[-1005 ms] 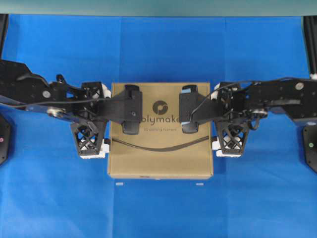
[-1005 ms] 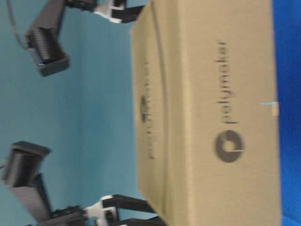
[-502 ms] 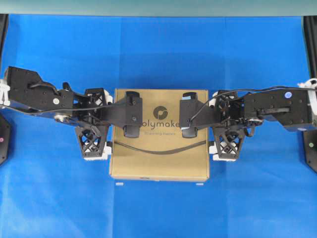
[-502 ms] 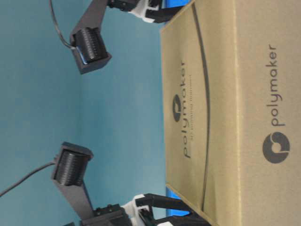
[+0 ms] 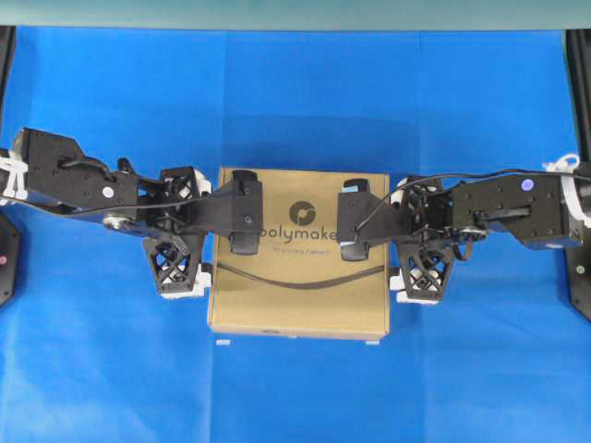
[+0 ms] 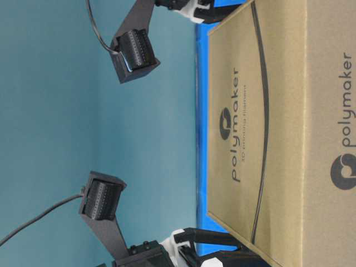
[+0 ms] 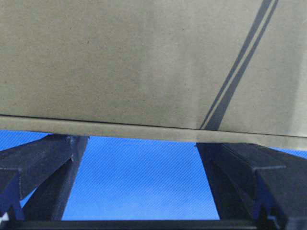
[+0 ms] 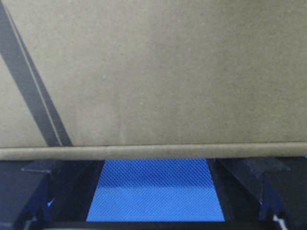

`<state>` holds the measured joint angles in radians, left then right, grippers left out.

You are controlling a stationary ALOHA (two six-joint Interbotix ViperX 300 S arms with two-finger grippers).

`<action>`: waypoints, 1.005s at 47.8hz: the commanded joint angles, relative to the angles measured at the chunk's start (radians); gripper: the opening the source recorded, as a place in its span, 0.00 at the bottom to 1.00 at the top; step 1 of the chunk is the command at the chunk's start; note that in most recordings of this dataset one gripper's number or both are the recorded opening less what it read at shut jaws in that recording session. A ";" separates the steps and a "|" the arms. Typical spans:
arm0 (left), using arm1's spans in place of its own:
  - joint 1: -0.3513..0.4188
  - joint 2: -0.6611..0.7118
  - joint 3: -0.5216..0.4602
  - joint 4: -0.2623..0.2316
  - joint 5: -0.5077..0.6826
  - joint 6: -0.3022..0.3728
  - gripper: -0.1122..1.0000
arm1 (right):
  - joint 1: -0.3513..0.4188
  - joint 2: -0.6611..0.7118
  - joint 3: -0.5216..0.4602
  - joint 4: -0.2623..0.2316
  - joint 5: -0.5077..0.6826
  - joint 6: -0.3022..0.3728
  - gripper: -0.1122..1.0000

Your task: Lift up the cardboard box by clamping it between your arms.

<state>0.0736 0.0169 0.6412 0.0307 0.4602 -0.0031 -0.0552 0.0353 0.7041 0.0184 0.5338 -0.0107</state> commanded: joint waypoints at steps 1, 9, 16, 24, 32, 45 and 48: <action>0.006 0.011 -0.017 -0.005 -0.054 -0.049 0.89 | 0.006 -0.008 -0.017 0.003 -0.046 0.021 0.99; -0.003 0.005 -0.005 -0.003 -0.041 -0.051 0.89 | 0.002 -0.012 -0.008 -0.002 -0.043 0.018 0.99; -0.008 -0.015 0.009 -0.005 -0.021 -0.049 0.89 | 0.000 -0.023 0.012 -0.002 -0.049 0.020 0.99; -0.008 -0.058 0.032 -0.003 -0.017 -0.048 0.89 | 0.000 -0.049 0.034 -0.002 -0.051 0.020 0.99; -0.008 -0.107 0.063 -0.005 -0.015 -0.046 0.89 | -0.003 -0.098 0.067 0.000 -0.051 0.025 0.99; -0.011 -0.252 0.120 -0.003 0.044 -0.037 0.89 | -0.002 -0.239 0.149 0.005 -0.040 0.029 0.99; -0.015 -0.290 0.138 -0.005 0.044 -0.043 0.89 | -0.002 -0.279 0.172 0.005 -0.040 0.029 0.99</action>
<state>0.0660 -0.2163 0.7716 0.0276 0.5047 -0.0430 -0.0568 -0.1795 0.8621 0.0215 0.4955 0.0123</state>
